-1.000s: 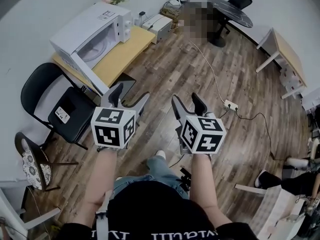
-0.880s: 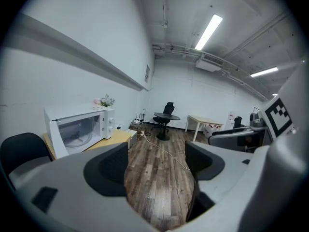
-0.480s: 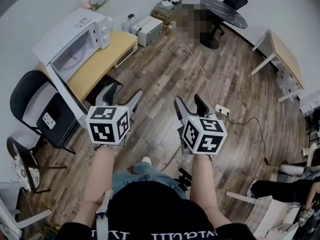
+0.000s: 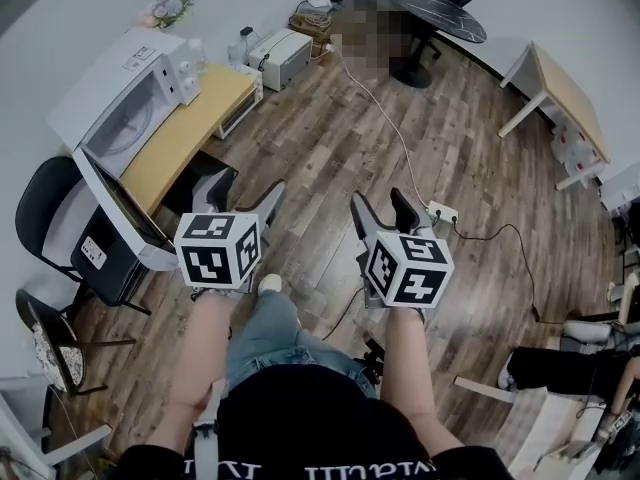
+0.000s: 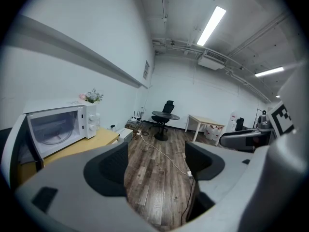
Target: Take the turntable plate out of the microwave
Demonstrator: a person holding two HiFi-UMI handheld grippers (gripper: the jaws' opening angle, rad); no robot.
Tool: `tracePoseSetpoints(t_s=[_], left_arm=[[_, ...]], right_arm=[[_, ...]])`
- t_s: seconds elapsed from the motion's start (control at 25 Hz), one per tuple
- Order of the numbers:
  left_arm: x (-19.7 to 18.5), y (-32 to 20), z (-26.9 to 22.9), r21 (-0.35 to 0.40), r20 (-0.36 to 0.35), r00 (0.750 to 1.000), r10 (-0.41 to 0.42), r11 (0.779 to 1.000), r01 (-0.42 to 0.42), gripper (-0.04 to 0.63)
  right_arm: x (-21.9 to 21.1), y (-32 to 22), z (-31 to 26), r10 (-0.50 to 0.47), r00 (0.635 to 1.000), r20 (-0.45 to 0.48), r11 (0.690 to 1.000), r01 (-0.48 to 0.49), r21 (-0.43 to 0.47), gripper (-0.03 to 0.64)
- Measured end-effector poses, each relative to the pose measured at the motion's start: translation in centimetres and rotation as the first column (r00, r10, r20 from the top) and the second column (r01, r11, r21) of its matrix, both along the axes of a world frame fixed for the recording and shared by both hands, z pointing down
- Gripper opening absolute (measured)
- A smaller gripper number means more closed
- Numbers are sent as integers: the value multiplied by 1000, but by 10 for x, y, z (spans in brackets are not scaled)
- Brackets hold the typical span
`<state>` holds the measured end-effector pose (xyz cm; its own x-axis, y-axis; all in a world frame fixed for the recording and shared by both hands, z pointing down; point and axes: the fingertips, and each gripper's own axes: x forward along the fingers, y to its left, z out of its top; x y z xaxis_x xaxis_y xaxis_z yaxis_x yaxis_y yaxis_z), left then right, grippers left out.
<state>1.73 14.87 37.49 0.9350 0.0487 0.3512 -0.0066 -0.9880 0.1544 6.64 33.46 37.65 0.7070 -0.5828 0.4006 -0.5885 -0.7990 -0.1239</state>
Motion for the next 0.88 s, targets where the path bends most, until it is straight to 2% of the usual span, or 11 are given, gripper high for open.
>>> tracePoseSetpoints(t_s=[0.48,0.88], left_arm=[[54,-3,6,-4,3,1000,11,1000,-11,373],[114,-50,14,-43,4,996,-90,995,90,371]], right_arm=[[46,-14,7,-31,1000,7,1000,31,1,291],[128,-60,1,-110,994,-8,994,110,-21,291]])
